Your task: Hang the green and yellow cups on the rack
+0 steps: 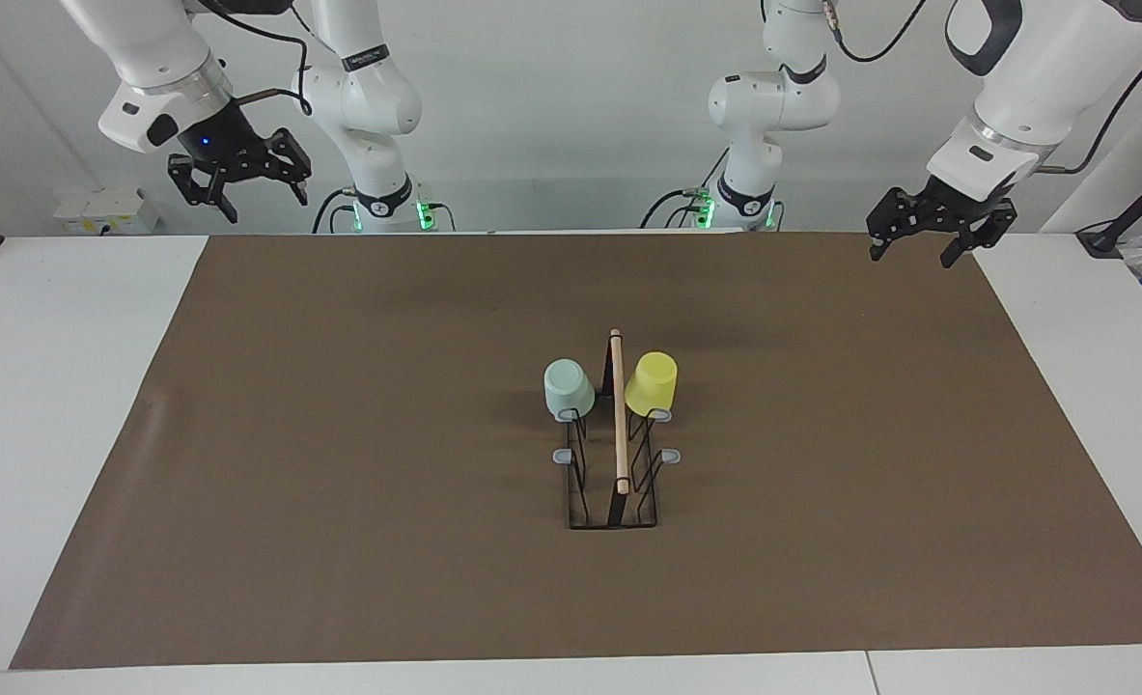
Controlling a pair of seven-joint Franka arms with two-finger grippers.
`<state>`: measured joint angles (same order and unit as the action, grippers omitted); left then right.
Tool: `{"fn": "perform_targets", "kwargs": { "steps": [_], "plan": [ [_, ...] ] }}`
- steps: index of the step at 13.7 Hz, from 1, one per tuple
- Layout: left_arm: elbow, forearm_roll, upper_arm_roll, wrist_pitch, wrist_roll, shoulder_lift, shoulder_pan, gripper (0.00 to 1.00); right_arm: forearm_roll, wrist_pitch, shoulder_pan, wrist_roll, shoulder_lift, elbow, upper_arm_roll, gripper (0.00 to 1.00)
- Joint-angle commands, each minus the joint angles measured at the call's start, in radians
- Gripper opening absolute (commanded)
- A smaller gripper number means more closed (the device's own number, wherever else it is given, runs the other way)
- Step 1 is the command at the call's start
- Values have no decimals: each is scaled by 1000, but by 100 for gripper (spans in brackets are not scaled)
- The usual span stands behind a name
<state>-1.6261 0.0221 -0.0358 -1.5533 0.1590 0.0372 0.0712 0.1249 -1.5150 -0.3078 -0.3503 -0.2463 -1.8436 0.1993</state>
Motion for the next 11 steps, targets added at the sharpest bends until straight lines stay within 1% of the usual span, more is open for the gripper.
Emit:
{"fn": "perform_targets", "kwargs": {
  "steps": [1,2,4,5,7,8,11],
  "plan": [
    [-9,-10,-1,2,-1,9,-2,100,-65,18,12,-16,129,138,-3,100],
    [-8,-10,0,2,0,9,-2,100,-65,45,21,2,160,174,-4,100],
    [-9,-10,0,1,4,9,-4,100,-67,70,56,135,189,224,-17,100],
    [-9,-10,0,-1,4,9,-4,100,-67,75,94,164,193,227,-56,100],
    [-14,-10,0,-4,5,9,-5,100,-64,67,183,162,200,227,-154,100],
    [-15,-10,0,-4,5,12,-7,100,-64,67,206,162,200,227,-178,100],
    [-17,-10,0,-7,7,13,-10,100,-62,44,225,160,200,212,-218,100]
  ]
}}
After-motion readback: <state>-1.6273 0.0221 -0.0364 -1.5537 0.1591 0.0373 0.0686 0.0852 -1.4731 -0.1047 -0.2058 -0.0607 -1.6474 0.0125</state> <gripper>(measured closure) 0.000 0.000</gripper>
